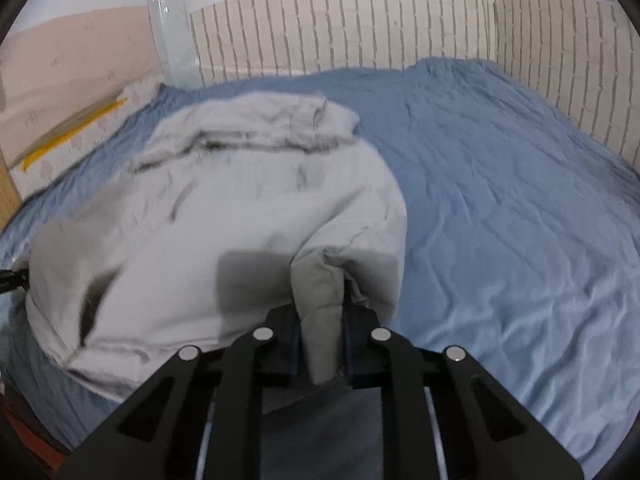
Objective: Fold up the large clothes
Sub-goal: 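Lift the grey jacket with both tools, raising it off the bed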
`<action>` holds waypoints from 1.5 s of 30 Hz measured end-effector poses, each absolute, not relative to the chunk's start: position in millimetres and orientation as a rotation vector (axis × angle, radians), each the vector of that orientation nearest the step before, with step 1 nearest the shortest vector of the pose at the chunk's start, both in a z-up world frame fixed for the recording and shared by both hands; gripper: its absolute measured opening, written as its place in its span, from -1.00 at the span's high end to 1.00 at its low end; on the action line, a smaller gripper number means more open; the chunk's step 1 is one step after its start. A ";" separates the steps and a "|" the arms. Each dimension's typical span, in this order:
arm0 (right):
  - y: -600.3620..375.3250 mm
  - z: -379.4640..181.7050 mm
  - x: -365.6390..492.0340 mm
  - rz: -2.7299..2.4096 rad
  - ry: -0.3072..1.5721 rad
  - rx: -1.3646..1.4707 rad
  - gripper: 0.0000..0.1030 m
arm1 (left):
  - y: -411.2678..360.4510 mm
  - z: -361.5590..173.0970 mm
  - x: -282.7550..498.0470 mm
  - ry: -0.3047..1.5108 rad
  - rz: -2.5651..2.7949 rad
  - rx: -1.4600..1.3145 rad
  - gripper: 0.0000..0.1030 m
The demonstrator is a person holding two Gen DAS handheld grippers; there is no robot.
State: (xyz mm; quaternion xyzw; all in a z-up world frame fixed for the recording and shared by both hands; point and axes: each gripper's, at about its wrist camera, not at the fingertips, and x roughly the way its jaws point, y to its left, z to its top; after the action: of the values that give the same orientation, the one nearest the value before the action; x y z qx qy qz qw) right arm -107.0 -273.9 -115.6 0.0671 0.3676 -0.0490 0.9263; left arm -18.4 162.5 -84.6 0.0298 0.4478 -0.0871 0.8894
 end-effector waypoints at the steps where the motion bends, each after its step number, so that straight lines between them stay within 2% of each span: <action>1: -273.3 -109.7 -103.1 -0.098 0.740 0.132 0.70 | 160.6 -78.8 -16.3 0.916 -0.189 0.060 0.64; 8: -271.6 -69.2 -66.5 -0.092 0.639 0.095 0.70 | 147.1 -37.5 15.6 0.814 -0.195 0.050 0.64; 17: -274.9 -34.1 -27.8 -0.106 0.590 0.101 0.71 | 140.4 -5.9 50.9 0.784 -0.161 0.019 0.64; 45: -293.5 -31.8 79.8 -0.116 0.603 0.150 0.71 | 122.8 -3.4 169.4 0.815 -0.086 -0.077 0.65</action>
State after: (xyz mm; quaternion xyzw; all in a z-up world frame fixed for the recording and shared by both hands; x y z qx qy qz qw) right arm 79.8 -293.5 -31.8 0.0738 0.2965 -0.0571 0.9505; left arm 169.4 122.8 -3.4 -0.0373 0.3962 -0.0420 0.9164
